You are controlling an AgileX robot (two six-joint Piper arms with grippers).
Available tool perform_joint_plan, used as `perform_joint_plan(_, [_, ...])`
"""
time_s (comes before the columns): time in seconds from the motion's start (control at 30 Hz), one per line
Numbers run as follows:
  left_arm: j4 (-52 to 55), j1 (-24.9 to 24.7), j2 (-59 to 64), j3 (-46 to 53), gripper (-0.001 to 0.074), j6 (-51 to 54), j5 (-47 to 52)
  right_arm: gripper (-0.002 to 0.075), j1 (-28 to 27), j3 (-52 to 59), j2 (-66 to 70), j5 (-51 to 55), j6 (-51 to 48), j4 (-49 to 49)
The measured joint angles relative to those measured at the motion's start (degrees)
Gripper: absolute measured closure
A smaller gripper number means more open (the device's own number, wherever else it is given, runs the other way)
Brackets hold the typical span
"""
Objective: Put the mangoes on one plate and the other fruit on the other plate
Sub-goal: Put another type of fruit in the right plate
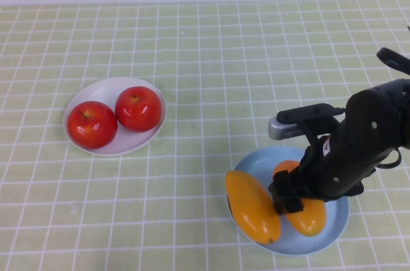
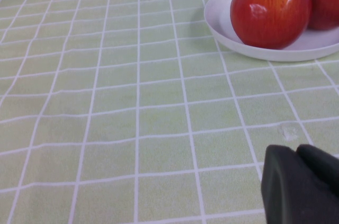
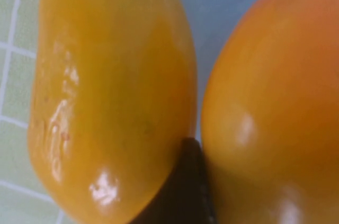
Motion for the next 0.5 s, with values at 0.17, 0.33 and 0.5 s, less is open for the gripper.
perform_joint_plan(0.17, [0.0, 0.0, 0.0, 0.0, 0.0731, 0.0, 0.0, 0.0107, 0.0, 0.0, -1.44, 1.09, 0.0, 0.71])
perform_joint_plan(0.33, [0.0, 0.0, 0.0, 0.0, 0.0731, 0.0, 0.0, 0.0104, 0.0, 0.0, -5.11, 2.85, 0.0, 0.94])
perform_joint_plan(0.5, [0.0, 0.0, 0.0, 0.0, 0.0731, 0.0, 0.0, 0.0229, 0.0, -0.11, -8.41, 10.86, 0.47, 1.55])
